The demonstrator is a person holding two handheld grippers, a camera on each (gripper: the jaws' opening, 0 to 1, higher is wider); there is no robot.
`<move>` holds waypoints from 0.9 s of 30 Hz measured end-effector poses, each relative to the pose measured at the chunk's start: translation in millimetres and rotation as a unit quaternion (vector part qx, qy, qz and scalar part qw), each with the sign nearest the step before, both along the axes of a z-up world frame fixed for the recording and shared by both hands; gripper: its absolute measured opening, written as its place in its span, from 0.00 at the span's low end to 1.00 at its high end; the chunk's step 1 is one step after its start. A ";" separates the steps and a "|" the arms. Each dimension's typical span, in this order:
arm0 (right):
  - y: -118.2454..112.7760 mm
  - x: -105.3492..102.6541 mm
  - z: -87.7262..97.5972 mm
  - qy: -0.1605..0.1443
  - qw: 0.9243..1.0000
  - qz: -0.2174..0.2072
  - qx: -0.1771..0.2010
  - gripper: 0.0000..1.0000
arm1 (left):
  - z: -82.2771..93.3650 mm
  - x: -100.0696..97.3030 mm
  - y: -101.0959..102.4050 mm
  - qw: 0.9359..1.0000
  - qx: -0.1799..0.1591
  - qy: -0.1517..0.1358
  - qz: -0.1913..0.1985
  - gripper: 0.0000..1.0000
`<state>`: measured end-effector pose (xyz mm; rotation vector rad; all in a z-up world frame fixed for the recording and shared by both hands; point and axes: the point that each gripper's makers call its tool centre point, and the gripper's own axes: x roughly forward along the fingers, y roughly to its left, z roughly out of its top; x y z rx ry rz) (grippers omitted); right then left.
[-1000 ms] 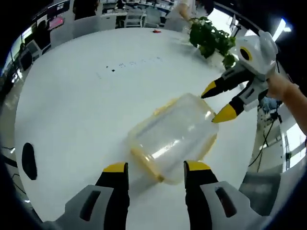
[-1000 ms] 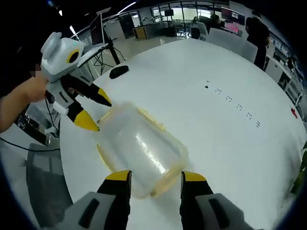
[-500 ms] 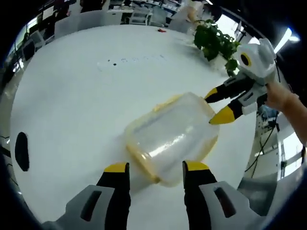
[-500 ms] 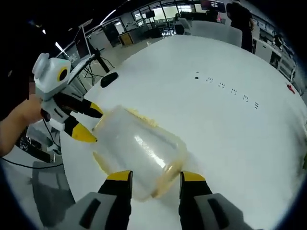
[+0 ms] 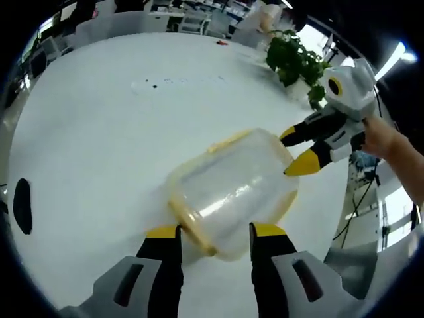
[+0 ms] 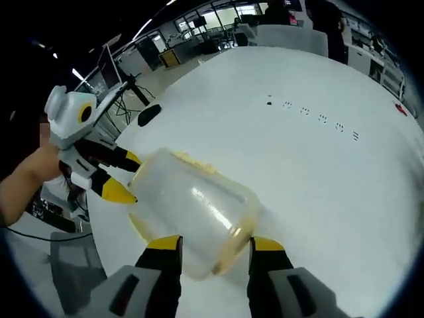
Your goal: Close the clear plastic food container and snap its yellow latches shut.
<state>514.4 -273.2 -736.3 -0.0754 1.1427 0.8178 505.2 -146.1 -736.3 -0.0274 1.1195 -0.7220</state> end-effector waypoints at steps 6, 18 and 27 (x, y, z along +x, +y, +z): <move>-0.3 0.7 -1.1 0.004 1.000 0.003 -0.003 0.36 | -0.4 0.4 -2.4 1.000 0.008 0.004 -0.014 0.35; 2.3 -9.8 -9.8 0.042 0.999 -0.030 0.014 0.30 | -0.6 -1.4 -4.1 0.999 0.032 0.019 -0.039 0.31; 7.3 -5.9 -7.3 0.043 0.998 -0.034 0.003 0.31 | -1.2 -2.5 -0.1 0.999 0.020 0.018 -0.042 0.32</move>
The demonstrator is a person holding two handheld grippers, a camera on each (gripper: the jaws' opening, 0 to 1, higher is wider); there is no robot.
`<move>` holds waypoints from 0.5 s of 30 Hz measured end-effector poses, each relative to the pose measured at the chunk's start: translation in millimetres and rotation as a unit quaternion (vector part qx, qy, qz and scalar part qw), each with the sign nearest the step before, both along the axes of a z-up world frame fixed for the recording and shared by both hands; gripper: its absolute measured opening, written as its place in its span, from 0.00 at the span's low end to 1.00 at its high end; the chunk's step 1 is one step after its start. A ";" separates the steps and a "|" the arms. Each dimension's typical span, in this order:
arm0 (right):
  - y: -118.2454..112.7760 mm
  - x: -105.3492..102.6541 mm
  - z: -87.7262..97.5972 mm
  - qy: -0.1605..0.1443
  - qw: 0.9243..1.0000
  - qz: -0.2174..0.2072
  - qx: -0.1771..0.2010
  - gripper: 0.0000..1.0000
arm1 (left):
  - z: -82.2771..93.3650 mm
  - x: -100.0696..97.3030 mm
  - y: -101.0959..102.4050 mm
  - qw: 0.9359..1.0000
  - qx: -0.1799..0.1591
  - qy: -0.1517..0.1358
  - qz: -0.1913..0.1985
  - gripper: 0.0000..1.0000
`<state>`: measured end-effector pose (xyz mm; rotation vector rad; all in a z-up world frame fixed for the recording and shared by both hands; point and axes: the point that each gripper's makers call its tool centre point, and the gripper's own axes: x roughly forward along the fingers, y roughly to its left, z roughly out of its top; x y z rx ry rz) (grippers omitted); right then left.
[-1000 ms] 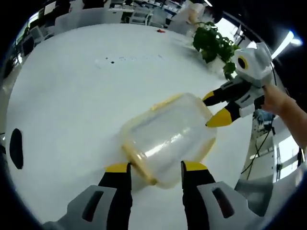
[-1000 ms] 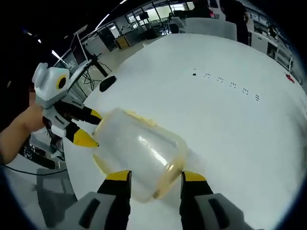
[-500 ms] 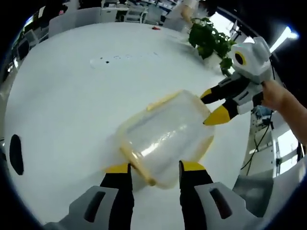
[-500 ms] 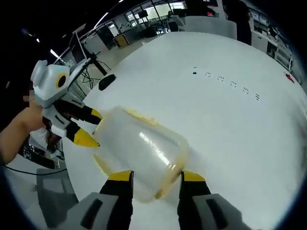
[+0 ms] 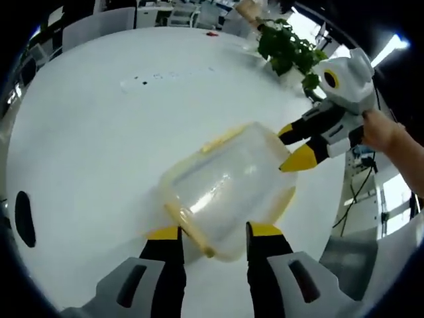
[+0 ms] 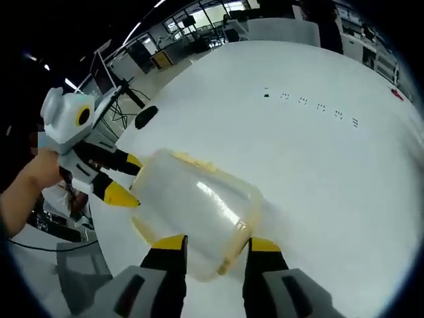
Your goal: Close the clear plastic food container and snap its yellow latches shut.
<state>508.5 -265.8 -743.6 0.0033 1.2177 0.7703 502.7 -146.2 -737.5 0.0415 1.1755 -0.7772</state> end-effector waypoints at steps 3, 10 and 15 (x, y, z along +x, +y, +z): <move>-0.1 -1.6 2.3 0.003 1.000 -0.005 -0.005 0.31 | 0.2 -0.6 -0.4 1.000 0.002 -0.002 -0.006 0.33; -1.4 1.7 4.4 -0.007 1.000 -0.017 -0.012 0.32 | 0.0 0.1 -0.7 1.000 -0.007 -0.003 -0.007 0.33; -3.4 0.1 4.6 -0.006 1.000 -0.028 -0.012 0.32 | -0.2 1.1 -1.4 1.000 -0.008 -0.003 -0.015 0.33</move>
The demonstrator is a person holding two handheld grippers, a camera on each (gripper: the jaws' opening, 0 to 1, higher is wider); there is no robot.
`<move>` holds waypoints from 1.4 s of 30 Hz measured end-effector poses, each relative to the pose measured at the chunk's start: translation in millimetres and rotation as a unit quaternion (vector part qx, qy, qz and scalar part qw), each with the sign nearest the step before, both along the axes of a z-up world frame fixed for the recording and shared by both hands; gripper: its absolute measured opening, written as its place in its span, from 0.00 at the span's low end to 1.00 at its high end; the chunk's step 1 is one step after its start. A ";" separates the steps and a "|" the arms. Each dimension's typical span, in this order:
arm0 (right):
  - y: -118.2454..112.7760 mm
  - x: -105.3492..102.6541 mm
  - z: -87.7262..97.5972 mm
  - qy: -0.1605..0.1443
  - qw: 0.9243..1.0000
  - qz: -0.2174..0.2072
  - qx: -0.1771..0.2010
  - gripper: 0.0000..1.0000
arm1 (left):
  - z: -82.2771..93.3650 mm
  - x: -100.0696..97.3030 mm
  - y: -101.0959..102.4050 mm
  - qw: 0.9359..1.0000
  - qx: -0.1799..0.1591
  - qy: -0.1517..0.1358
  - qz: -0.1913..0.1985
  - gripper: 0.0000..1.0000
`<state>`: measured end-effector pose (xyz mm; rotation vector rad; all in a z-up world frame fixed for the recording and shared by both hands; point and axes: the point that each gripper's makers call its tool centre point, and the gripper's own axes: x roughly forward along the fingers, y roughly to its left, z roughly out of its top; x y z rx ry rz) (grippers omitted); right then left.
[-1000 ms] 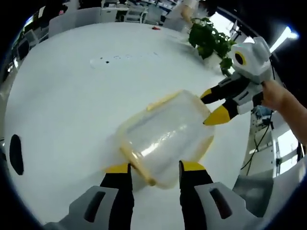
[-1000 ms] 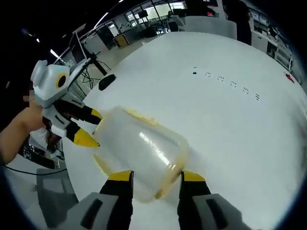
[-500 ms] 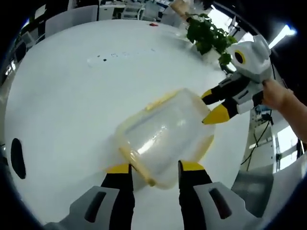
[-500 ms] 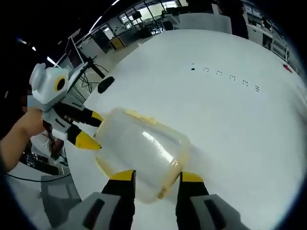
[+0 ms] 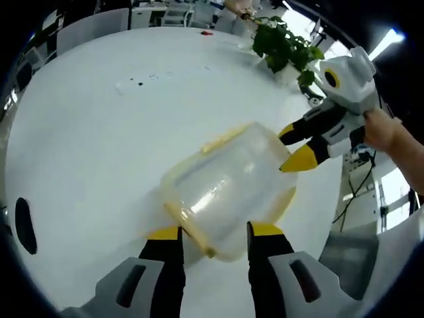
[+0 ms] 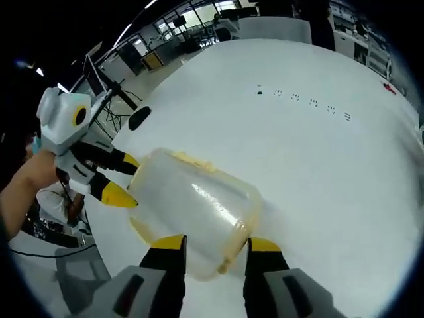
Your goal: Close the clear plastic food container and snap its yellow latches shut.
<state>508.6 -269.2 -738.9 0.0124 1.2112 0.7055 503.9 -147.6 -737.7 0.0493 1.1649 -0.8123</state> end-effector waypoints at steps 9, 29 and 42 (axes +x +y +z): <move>-2.4 2.4 2.4 -0.021 1.000 0.001 -0.008 0.34 | 0.8 2.9 0.1 1.000 -0.006 -0.018 0.009 0.36; -7.7 -3.4 21.4 -0.085 0.985 0.131 -0.077 0.33 | 18.7 -2.6 10.8 0.987 0.042 -0.099 -0.116 0.39; 12.4 -5.2 33.6 -0.122 0.963 0.228 -0.079 0.33 | 37.0 1.7 9.6 0.971 0.058 -0.131 -0.190 0.35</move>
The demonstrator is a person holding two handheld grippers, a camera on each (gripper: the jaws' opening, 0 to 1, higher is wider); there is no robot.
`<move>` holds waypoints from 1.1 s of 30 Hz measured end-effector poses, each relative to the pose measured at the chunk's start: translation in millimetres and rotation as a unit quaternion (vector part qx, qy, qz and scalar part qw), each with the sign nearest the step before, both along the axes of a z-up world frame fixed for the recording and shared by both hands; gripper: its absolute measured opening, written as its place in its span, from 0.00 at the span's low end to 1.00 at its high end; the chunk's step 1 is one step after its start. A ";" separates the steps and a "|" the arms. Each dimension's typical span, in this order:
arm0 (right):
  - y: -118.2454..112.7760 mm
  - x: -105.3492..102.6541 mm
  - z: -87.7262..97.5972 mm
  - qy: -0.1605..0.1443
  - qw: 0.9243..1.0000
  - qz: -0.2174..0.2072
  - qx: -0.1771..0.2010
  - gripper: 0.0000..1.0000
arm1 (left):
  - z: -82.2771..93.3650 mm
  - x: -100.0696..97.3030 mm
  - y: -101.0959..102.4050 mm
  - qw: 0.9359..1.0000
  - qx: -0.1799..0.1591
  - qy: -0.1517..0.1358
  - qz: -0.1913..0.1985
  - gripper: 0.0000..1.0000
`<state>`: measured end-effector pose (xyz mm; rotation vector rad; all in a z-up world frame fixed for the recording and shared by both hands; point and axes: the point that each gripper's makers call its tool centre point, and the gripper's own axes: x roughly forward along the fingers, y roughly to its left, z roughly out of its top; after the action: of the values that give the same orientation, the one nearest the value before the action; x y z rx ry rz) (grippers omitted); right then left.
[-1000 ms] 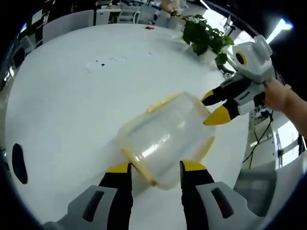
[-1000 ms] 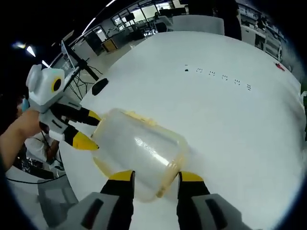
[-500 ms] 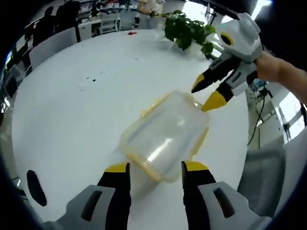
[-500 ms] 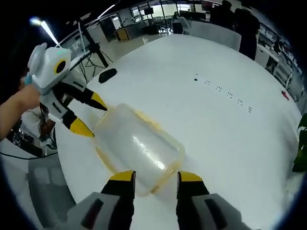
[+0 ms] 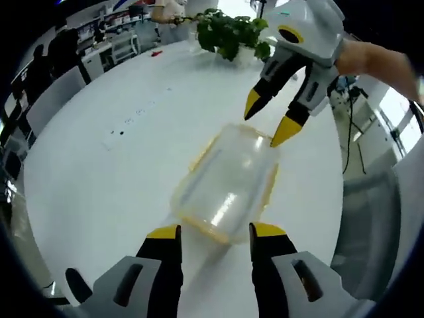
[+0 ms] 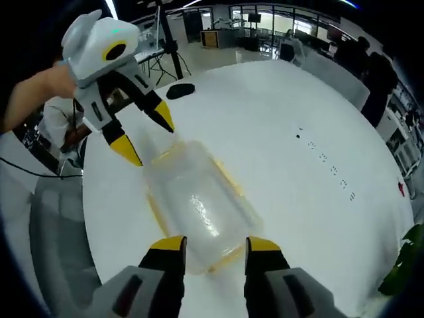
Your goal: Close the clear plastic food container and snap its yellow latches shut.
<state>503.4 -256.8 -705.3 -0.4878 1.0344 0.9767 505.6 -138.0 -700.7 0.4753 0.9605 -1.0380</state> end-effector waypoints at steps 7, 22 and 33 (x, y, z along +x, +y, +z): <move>1.6 -3.6 -1.2 0.005 0.999 0.032 -0.009 0.32 | -1.6 -5.1 -5.3 0.998 0.017 -0.013 -0.053 0.38; 8.9 -4.3 -3.1 0.000 0.996 0.083 -0.009 0.29 | -2.5 -3.0 -17.0 0.991 0.029 -0.035 -0.126 0.33; 28.4 -4.1 -3.2 -0.004 0.992 0.123 0.007 0.28 | -10.2 -6.3 -26.7 0.983 0.045 -0.054 -0.169 0.32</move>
<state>499.3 -228.3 -708.6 -0.6177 0.9730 1.1990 499.3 -164.7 -710.9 0.7811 0.8484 -1.2625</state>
